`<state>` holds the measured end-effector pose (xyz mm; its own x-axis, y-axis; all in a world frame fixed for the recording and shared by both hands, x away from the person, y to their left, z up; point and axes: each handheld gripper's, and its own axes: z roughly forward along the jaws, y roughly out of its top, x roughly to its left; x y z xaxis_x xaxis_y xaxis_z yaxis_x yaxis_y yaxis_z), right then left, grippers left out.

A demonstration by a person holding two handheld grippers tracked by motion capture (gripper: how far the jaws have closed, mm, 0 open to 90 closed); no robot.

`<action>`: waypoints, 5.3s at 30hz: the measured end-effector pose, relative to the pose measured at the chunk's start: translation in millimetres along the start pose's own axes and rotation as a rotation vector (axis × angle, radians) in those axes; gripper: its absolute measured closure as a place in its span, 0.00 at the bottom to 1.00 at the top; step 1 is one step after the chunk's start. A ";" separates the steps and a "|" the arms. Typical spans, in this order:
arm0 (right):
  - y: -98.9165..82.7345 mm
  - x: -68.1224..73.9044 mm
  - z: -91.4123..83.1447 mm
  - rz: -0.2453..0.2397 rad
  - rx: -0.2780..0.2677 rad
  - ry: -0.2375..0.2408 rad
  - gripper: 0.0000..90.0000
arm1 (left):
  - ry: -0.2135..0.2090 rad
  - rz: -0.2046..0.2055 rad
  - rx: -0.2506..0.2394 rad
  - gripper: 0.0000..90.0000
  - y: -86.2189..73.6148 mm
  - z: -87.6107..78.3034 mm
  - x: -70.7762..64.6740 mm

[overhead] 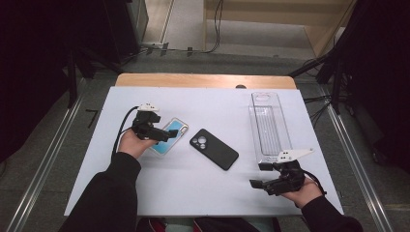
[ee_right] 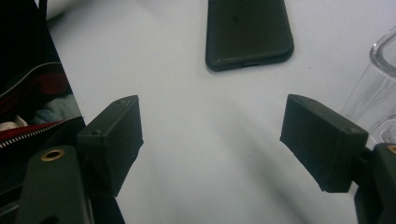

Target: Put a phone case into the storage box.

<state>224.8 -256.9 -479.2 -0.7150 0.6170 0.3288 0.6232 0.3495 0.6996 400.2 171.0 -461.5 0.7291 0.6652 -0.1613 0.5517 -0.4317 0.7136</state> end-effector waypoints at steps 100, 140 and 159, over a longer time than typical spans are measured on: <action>1.2 4.1 -1.9 0.026 -0.024 -0.009 0.21 | 0.007 -0.014 -0.068 0.18 -32.4 -50.3 -87.7; 46.0 29.4 10.2 0.128 -0.144 -0.037 0.21 | 0.158 0.026 -0.350 0.19 -46.3 -23.1 -133.7; 80.6 37.9 23.2 0.179 -0.206 -0.036 0.21 | 0.122 -0.019 -0.426 0.19 -51.7 -5.3 -147.8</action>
<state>255.3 -189.0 -425.1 -0.5850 0.6823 0.4385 0.6585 0.0839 0.7479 261.8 98.2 -470.9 0.6527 0.7490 -0.1138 0.3300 -0.1458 0.9327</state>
